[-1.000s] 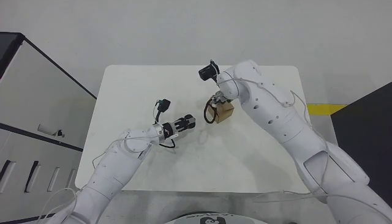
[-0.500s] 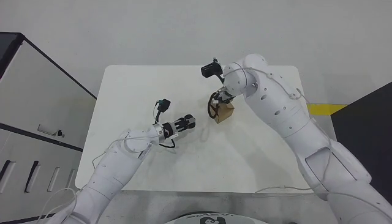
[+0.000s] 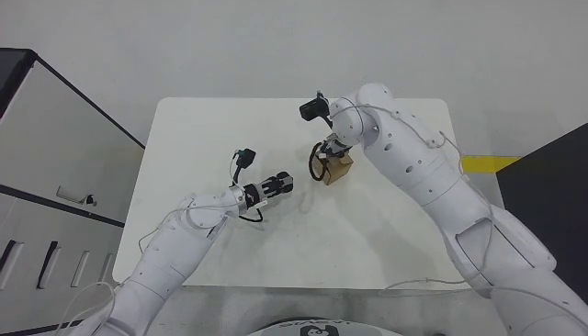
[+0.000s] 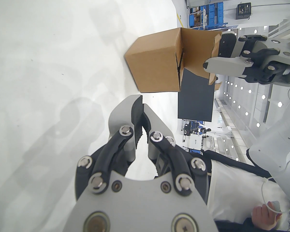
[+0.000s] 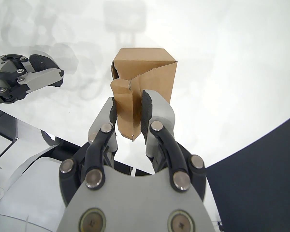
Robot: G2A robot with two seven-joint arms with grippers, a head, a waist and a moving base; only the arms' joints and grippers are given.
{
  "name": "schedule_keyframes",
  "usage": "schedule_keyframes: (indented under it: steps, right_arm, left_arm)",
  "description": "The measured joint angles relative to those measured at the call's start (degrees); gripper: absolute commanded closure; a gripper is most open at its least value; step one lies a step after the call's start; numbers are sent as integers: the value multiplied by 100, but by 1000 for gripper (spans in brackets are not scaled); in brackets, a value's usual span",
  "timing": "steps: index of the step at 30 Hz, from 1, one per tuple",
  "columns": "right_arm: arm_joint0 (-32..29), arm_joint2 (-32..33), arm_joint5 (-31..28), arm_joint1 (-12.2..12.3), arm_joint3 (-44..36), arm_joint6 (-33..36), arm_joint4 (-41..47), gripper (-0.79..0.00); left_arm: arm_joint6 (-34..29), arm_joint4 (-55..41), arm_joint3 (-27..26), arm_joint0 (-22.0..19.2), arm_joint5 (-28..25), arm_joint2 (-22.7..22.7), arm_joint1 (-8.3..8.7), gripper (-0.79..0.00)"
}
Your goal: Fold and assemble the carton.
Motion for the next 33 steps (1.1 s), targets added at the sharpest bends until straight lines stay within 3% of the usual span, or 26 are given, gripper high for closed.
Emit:
schedule_keyframes:
  steps: [9,14,25,33]
  right_arm:
    - [189,-314,39,-123,282,0,-5,-175]
    - [259,-397,-6,-189,430,0,75,-289]
    - [362,-401,-79,-306,791,-92,291,-339]
    - [329,-70,-156,-276,888,-174,703,-311]
  left_arm:
    - [0,0,0,0,0,0,0,0]
    - [0,0,0,0,0,0,0,0]
    - [0,0,0,0,0,0,0,0]
    - [0,0,0,0,0,0,0,0]
